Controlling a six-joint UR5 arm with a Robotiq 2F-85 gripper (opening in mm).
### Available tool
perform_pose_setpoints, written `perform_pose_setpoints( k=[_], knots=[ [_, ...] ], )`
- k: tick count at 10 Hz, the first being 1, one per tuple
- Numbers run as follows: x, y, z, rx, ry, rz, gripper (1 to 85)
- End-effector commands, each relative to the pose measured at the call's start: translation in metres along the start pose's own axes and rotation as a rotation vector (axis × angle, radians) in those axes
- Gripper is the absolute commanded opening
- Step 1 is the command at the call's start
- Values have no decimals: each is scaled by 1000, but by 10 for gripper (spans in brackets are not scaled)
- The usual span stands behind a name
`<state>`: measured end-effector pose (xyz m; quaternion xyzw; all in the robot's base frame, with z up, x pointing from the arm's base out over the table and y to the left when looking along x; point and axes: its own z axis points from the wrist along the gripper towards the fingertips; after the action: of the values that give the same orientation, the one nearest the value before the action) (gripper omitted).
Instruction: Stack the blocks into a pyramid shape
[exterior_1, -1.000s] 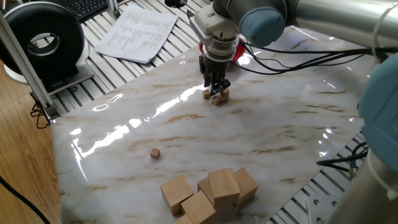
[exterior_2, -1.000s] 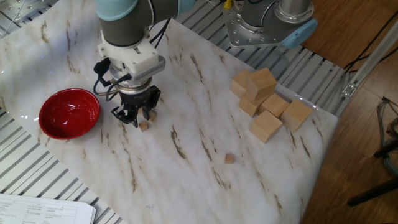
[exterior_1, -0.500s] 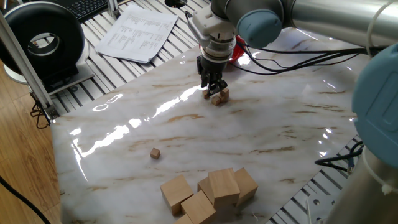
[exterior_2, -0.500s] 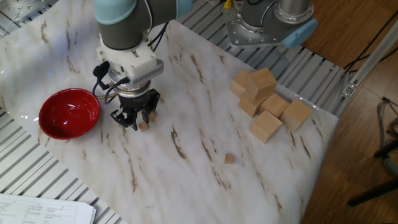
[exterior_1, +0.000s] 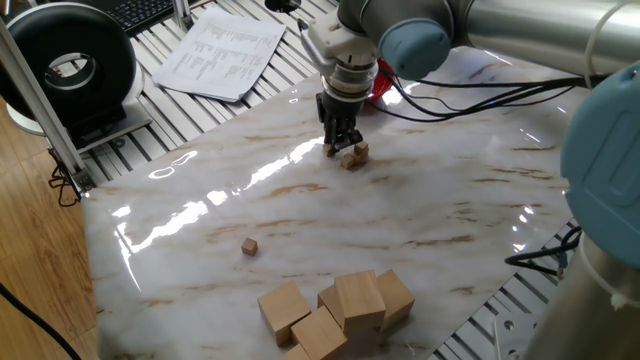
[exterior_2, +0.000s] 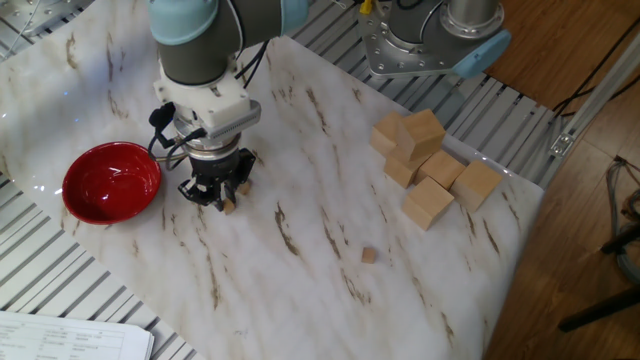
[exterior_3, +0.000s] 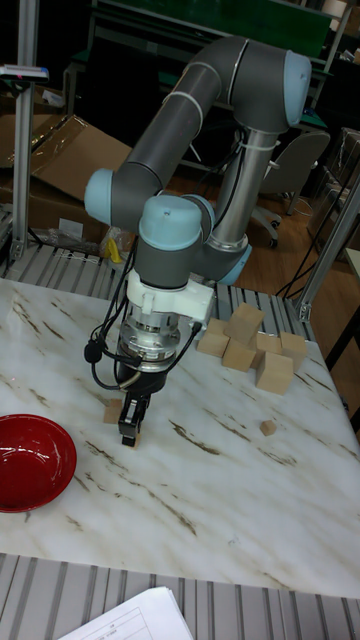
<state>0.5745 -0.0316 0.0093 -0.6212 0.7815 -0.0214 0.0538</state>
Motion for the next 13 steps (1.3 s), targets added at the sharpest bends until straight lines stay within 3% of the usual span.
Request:
perform_pose_setpoints(
  k=[1,2,3,8,13],
  knots=[
    [4,-3,-11,17,36,23,33],
    [1,-4,-16,22,57,9,30],
    [-5,-1,-18,16,40,6,27],
    [5,13,-45,12,50,-119,50],
    [1,20,-47,-11,22,-235,53]
  ],
)
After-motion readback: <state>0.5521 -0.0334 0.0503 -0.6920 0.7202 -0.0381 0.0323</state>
